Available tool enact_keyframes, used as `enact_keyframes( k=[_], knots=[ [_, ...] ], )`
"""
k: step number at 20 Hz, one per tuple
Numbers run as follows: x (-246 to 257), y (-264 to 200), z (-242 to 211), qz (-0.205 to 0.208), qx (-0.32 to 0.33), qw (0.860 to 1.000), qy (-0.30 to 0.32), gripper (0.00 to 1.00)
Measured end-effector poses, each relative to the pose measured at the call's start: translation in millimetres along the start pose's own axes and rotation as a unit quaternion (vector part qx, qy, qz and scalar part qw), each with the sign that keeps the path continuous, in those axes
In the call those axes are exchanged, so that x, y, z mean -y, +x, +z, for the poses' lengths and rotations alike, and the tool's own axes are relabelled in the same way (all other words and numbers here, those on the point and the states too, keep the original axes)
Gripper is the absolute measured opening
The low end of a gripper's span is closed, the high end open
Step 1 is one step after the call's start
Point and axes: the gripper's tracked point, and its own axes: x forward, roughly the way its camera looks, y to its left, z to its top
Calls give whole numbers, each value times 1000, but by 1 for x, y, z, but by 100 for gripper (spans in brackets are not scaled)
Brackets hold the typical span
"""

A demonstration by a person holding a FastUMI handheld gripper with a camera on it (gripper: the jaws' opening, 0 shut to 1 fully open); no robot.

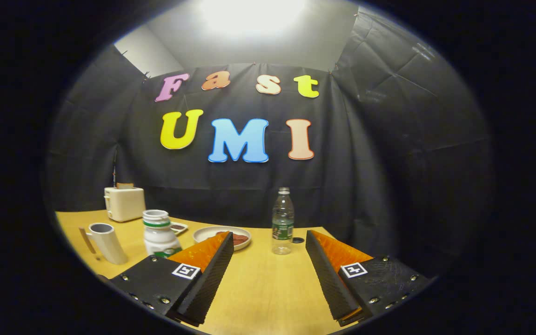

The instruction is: Take the bottle from table, then pour the juice into the cup, finally place the bottle on the coaster

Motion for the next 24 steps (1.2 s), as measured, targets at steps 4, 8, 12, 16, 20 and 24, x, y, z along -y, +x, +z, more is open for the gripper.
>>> enact_keyframes(
  k=[4,8,12,16,20,24],
  knots=[
    [-39,-13,-1,35,-7,999,-9,94],
    [-86,-20,-16,80,-14,997,-10,94],
    [-110,-5,-40,101,-30,994,-19,94],
    [-123,11,-60,107,-53,993,-24,94],
    [-126,27,-76,99,-74,992,-10,95],
    [-121,35,-88,84,-91,992,-9,90]
  ],
)
